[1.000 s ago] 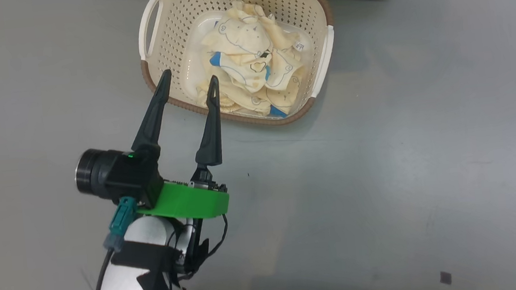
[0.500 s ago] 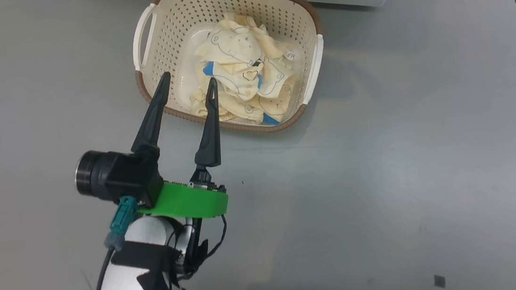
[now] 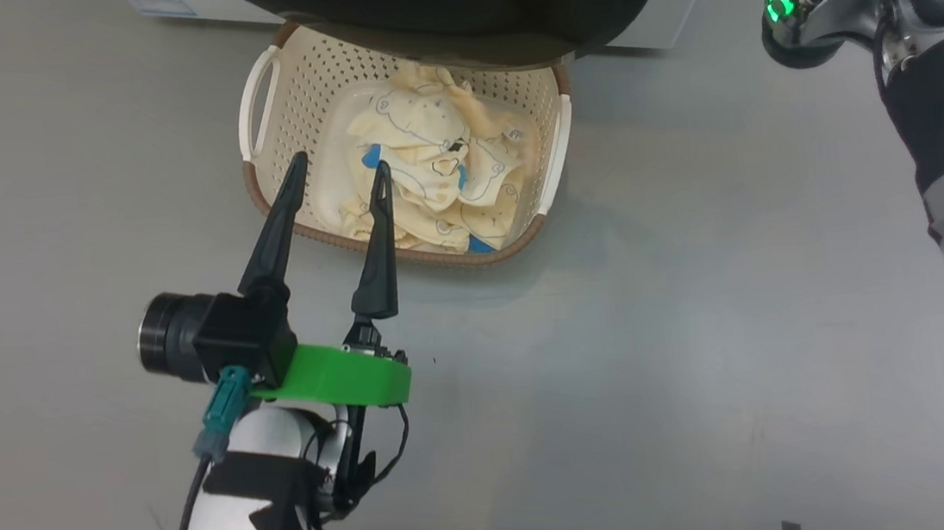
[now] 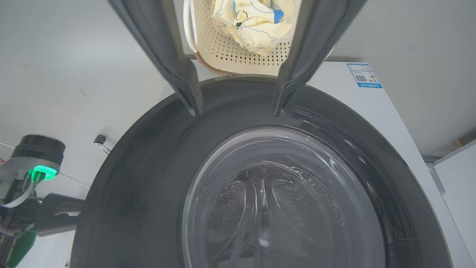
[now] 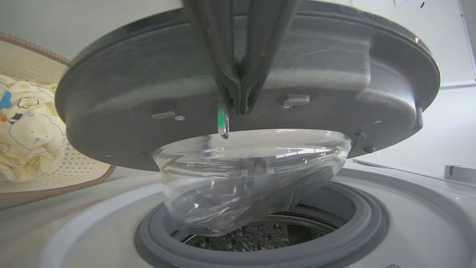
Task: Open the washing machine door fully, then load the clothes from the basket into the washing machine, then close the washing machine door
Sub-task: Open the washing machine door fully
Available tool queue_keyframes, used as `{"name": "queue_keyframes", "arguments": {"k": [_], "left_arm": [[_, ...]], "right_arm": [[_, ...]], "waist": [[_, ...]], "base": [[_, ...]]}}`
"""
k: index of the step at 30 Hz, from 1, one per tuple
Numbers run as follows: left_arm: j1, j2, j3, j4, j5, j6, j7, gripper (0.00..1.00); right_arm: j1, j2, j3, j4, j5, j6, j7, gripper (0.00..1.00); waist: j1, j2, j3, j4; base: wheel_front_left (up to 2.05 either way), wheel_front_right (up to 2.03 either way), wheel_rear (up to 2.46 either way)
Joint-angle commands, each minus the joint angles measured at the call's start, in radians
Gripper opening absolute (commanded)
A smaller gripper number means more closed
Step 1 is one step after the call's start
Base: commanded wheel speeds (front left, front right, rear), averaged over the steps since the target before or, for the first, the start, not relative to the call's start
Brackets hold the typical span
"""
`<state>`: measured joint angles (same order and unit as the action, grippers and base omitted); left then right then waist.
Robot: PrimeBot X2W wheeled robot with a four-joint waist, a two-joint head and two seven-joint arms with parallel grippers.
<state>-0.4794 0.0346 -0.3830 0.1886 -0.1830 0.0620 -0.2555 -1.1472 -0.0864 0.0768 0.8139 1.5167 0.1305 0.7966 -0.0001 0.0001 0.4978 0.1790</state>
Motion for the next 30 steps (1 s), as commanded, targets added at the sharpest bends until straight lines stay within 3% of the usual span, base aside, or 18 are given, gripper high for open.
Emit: {"name": "queue_keyframes", "arguments": {"k": [1, 30], "left_arm": [[0.021, 0.016, 0.039, -0.024, 0.009, -0.001, -0.006, 1.00], [0.090, 0.016, 0.074, 0.040, 0.010, -0.010, -0.006, 1.00]], "right_arm": [[0.014, 0.036, 0.027, -0.052, 0.020, 0.000, 0.012, 0.00], [0.358, 0.036, 0.373, -0.293, 0.287, 0.000, -0.048, 0.00]], "waist": [[0.0001, -0.0001, -0.012, -0.006], [0.0001, -0.0001, -0.172, -0.003]], "base": [[0.00, 0.00, 0.00], [0.00, 0.00, 0.00]]}}
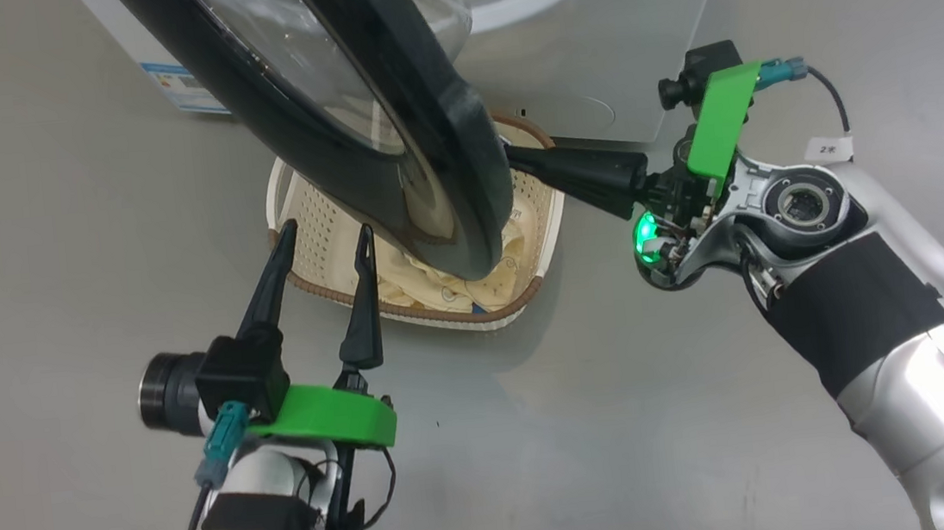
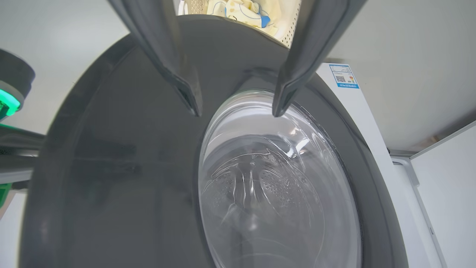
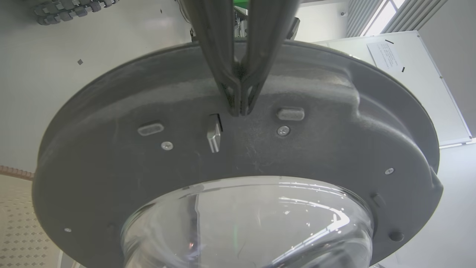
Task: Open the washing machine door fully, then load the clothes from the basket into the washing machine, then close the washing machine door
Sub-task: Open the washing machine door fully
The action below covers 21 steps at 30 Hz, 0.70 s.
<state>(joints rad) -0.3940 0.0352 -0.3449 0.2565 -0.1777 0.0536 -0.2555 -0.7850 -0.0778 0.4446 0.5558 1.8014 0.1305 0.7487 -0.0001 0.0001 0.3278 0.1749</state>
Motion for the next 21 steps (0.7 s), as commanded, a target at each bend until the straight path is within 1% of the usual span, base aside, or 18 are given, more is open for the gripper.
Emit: {"name": "queue_keyframes", "arguments": {"k": [1, 12, 21], "left_arm": [[0.008, 0.015, 0.036, -0.027, 0.005, -0.001, -0.006, 1.00], [0.028, 0.015, 0.049, -0.017, 0.006, -0.003, -0.006, 1.00], [0.027, 0.015, 0.053, -0.017, 0.000, 0.002, -0.006, 1.00]], "right_arm": [[0.003, 0.027, 0.016, -0.041, 0.012, 0.000, -0.004, 0.00], [0.058, 0.027, 0.129, -0.092, 0.082, 0.000, -0.057, 0.00], [0.070, 0.028, 0.160, -0.088, 0.101, 0.000, -0.089, 0.00]], "waist": [[0.0001, -0.0001, -0.006, 0.002], [0.0001, -0.0001, -0.036, 0.012], [0.0001, -0.0001, -0.049, 0.015]], "base": [[0.00, 0.00, 0.00], [0.00, 0.00, 0.00], [0.00, 0.00, 0.00]]}}
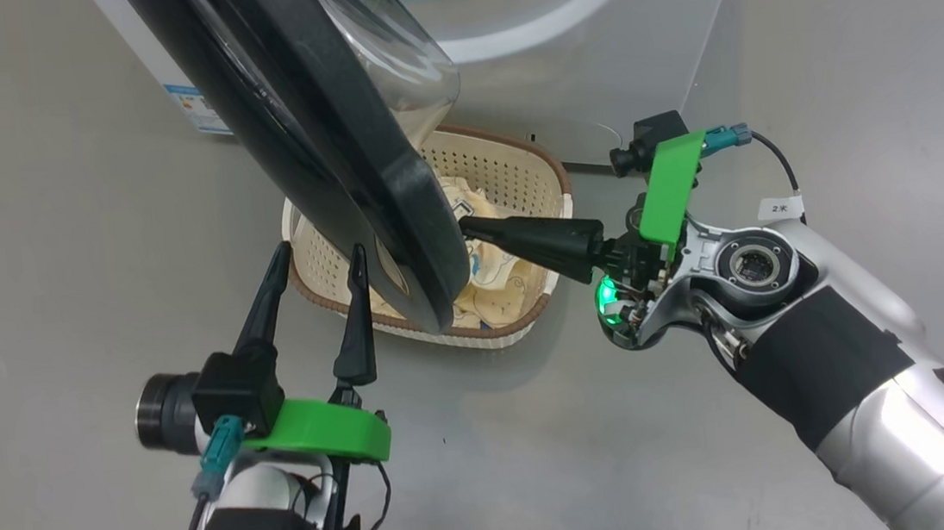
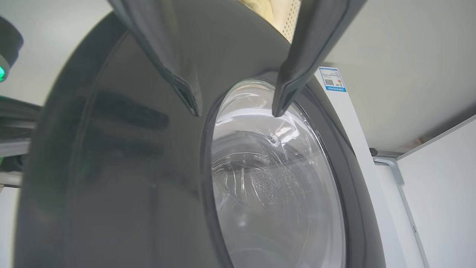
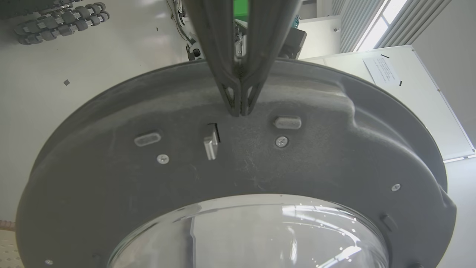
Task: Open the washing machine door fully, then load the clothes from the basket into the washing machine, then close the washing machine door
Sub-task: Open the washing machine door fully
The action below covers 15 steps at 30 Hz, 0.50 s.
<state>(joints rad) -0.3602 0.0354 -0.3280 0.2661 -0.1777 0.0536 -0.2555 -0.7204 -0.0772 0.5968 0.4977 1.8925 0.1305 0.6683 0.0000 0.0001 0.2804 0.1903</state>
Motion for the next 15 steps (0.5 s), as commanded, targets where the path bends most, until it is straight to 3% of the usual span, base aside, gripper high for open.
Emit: {"name": "queue_keyframes", "arguments": {"k": [1, 6, 15], "left_arm": [[-0.006, 0.015, 0.036, -0.026, 0.000, 0.002, -0.006, 1.00], [-0.001, 0.015, 0.040, -0.026, 0.001, 0.000, -0.006, 1.00], [-0.004, 0.015, 0.049, -0.023, 0.002, -0.002, -0.006, 1.00]], "right_arm": [[0.006, 0.027, 0.007, -0.029, 0.012, 0.000, -0.013, 0.00], [0.013, 0.025, -0.006, -0.029, -0.002, 0.000, -0.064, 0.00], [0.040, 0.004, -0.107, -0.095, -0.133, 0.000, -0.338, 0.00]], "waist": [[0.0000, -0.0001, -0.003, -0.001], [0.0000, -0.0001, -0.010, -0.006], [0.0000, -0.0001, -0.020, -0.014]], "base": [[0.00, 0.00, 0.00], [0.00, 0.00, 0.00], [0.00, 0.00, 0.00]]}}
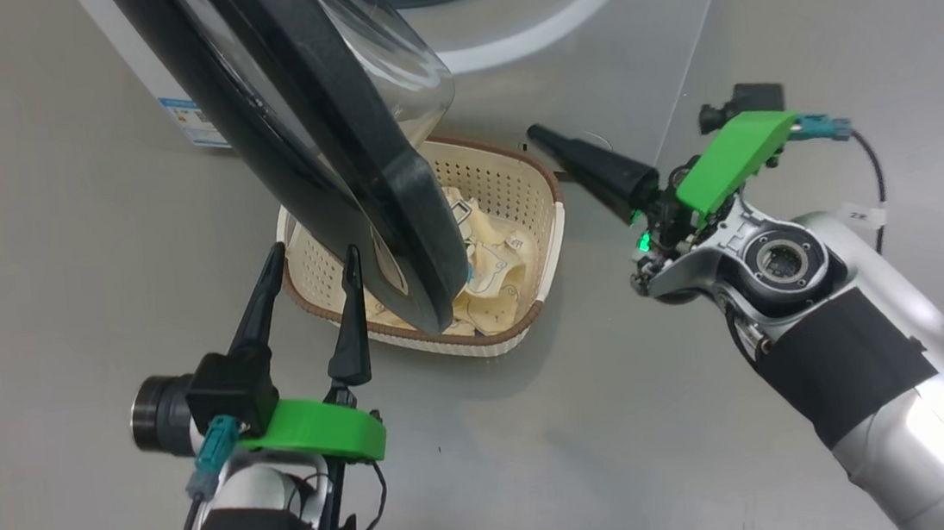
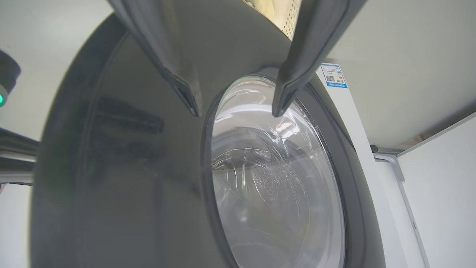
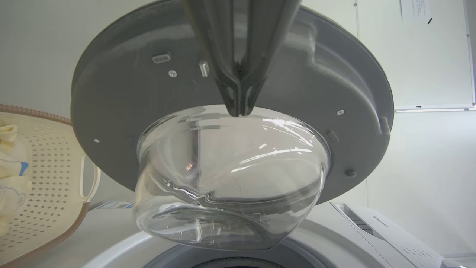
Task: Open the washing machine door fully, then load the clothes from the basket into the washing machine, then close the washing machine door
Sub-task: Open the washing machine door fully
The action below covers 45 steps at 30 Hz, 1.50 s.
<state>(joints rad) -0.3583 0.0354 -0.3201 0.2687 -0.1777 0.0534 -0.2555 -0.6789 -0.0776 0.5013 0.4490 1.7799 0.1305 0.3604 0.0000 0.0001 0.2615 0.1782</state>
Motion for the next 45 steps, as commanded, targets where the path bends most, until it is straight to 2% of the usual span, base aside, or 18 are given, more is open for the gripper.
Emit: {"name": "queue_keyframes", "arguments": {"k": [1, 2, 4, 5, 10, 15, 19, 23, 28, 32, 33, 39, 45], "left_arm": [[-0.006, 0.015, 0.044, -0.025, 0.003, -0.002, -0.006, 1.00], [-0.006, 0.015, 0.044, -0.025, 0.003, -0.002, -0.006, 1.00], [-0.005, 0.015, 0.051, -0.024, 0.005, -0.002, -0.006, 1.00], [-0.004, 0.015, 0.055, -0.023, 0.006, -0.002, -0.006, 1.00], [0.003, 0.015, 0.073, -0.019, 0.014, -0.006, -0.006, 1.00], [0.009, 0.015, 0.083, -0.012, 0.020, -0.010, -0.006, 1.00], [0.011, 0.015, 0.089, -0.007, 0.019, -0.010, -0.006, 1.00], [0.013, 0.015, 0.092, -0.003, 0.022, -0.013, -0.006, 1.00], [0.011, 0.015, 0.091, 0.003, 0.018, -0.011, -0.006, 1.00], [0.017, 0.015, 0.094, 0.007, 0.019, -0.011, -0.006, 1.00], [0.023, 0.015, 0.097, 0.010, 0.022, -0.012, -0.006, 1.00], [0.034, 0.015, 0.109, 0.014, 0.028, -0.016, -0.006, 1.00], [0.048, 0.015, 0.113, 0.019, 0.032, -0.022, -0.006, 1.00]], "right_arm": [[0.004, -0.002, -0.024, -0.056, -0.043, 0.000, -0.068, 0.00], [0.004, -0.002, -0.024, -0.056, -0.043, 0.000, -0.068, 0.00], [0.018, -0.017, -0.042, -0.077, -0.090, 0.000, -0.135, 0.80], [0.026, -0.025, -0.047, -0.085, -0.112, 0.000, -0.162, 1.00], [0.059, -0.065, -0.076, -0.121, -0.220, 0.000, -0.301, 1.00], [0.086, -0.124, -0.083, -0.095, -0.398, 0.000, -0.480, 1.00], [0.093, -0.166, -0.111, -0.027, -0.582, 0.000, -0.599, 1.00], [0.108, -0.181, -0.217, 0.015, -0.831, 0.000, -0.621, 1.00], [0.200, -0.130, -0.424, -0.059, -1.185, 0.000, -0.622, 1.00], [0.297, -0.071, -0.521, -0.134, -1.362, 0.000, -0.622, 1.00], [0.343, -0.048, -0.561, -0.183, -1.431, 0.000, -0.622, 1.00], [0.471, 0.002, -0.605, -0.300, -1.563, 0.000, -0.622, 1.00], [0.580, 0.024, -0.617, -0.369, -1.622, 0.000, -0.608, 1.00]], "waist": [[0.0000, -0.0001, -0.002, -0.003], [0.0000, -0.0001, -0.002, -0.003], [0.0000, -0.0001, -0.007, -0.007], [0.0000, -0.0001, -0.009, -0.010], [0.0000, -0.0001, -0.019, -0.024], [0.0000, -0.0001, -0.033, -0.039], [0.0000, -0.0001, -0.044, -0.050], [0.0000, -0.0001, -0.053, -0.059], [0.0000, -0.0001, -0.063, -0.060], [0.0000, -0.0001, -0.074, -0.062], [0.0000, -0.0001, -0.080, -0.064], [0.0000, -0.0001, -0.091, -0.077], [0.0000, -0.0001, -0.104, -0.087]], "base": [[0.00, 0.00, 0.00], [0.00, 0.00, 0.00], [0.00, 0.00, 0.00], [0.00, 0.00, 0.00], [0.00, 0.00, 0.00], [0.00, 0.00, 0.00], [0.00, 0.00, 0.00], [0.00, 0.00, 0.00], [0.00, 0.00, 0.00], [0.00, 0.00, 0.00], [0.00, 0.00, 0.00], [0.00, 0.00, 0.00], [0.00, 0.00, 0.00]]}}
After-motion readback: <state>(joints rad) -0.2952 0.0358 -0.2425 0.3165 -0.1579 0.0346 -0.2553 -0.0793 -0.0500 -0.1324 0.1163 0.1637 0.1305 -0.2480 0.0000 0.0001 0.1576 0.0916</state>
